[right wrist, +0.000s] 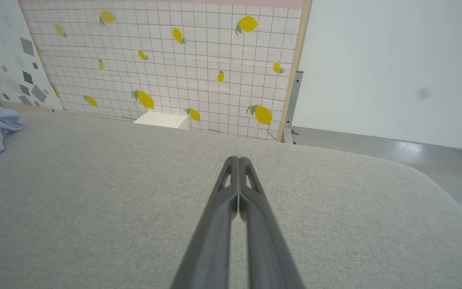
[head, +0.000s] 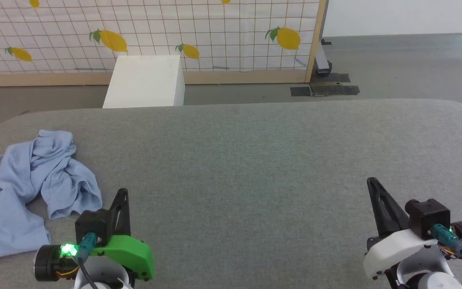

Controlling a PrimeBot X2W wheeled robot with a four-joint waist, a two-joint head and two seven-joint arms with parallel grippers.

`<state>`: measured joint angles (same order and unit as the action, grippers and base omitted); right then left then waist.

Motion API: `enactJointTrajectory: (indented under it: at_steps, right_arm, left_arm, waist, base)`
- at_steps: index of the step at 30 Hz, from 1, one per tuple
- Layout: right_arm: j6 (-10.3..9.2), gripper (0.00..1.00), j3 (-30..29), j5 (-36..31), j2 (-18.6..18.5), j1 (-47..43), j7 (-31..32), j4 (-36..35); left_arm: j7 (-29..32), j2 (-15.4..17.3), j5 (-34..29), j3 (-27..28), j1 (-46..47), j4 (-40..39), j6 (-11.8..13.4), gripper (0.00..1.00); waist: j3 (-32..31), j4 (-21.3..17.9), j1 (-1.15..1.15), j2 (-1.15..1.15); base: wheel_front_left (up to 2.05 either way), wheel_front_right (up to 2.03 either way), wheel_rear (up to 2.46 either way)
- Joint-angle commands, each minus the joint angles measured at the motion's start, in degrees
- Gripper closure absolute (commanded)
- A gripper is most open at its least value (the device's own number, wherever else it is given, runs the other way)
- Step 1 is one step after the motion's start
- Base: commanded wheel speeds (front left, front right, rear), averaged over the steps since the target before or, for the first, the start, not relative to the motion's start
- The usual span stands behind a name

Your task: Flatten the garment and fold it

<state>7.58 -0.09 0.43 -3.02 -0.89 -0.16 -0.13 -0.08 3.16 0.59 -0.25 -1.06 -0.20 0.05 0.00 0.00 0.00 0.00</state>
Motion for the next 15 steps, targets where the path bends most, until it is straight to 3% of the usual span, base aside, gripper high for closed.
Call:
enactJointTrajectory:
  at_steps: [1,15]
  right_arm:
    - [-0.09,1.00,0.1,-0.4,0.1,0.9,0.2,0.1]
    - [-0.09,1.00,0.1,-0.4,0.1,0.9,0.2,0.1]
  left_arm:
    - [0.1,-0.3,-0.6,0.2,1.1,0.2,0.0,1.00]
    - [0.1,-0.3,-0.6,0.2,1.1,0.2,0.0,1.00]
  waist:
    - [0.0,0.0,0.00,0.00]
    - [0.0,0.0,0.00,0.00]
  base:
    - [0.00,0.00,0.00]
    - [0.00,0.00,0.00]
